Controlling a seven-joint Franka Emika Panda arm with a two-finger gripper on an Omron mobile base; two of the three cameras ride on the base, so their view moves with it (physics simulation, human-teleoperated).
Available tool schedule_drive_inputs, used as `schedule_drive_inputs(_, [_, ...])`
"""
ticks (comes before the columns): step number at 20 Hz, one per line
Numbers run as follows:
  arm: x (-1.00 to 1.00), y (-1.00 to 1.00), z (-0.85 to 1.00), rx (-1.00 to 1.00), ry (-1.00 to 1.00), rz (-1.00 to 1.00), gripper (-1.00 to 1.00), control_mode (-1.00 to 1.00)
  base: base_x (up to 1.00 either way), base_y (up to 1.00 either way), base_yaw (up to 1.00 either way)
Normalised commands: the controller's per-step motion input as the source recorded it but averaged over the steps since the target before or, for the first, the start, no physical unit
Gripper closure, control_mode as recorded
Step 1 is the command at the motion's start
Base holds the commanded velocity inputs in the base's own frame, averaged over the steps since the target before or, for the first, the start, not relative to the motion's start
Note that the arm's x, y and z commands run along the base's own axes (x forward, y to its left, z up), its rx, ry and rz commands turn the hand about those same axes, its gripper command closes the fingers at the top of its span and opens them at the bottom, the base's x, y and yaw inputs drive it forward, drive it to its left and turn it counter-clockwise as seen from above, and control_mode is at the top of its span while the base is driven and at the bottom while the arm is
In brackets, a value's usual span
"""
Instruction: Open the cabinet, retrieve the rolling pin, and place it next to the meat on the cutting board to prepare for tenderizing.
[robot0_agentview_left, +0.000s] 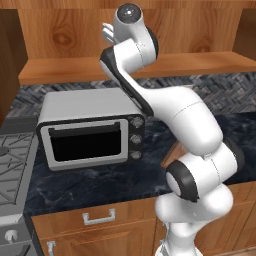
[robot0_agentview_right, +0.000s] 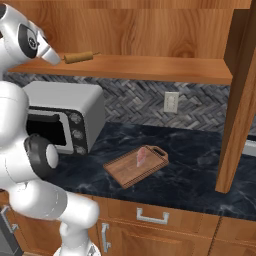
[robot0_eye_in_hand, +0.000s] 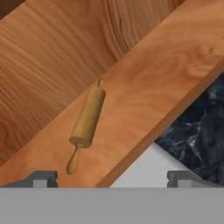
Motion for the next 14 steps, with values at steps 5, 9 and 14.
schedule_drive_inputs(5, [0.2,-0.02,-0.08,0.0,0.01,0.05,-1.0,-1.0,0.0,0.0,0.0])
schedule_drive_inputs(9, [0.28,0.0,-0.01,0.0,0.04,0.03,-1.0,-1.0,0.0,0.0,0.0])
schedule_drive_inputs(14, [0.3,0.0,0.0,0.0,0.04,0.0,-1.0,-1.0,0.0,0.0,0.0])
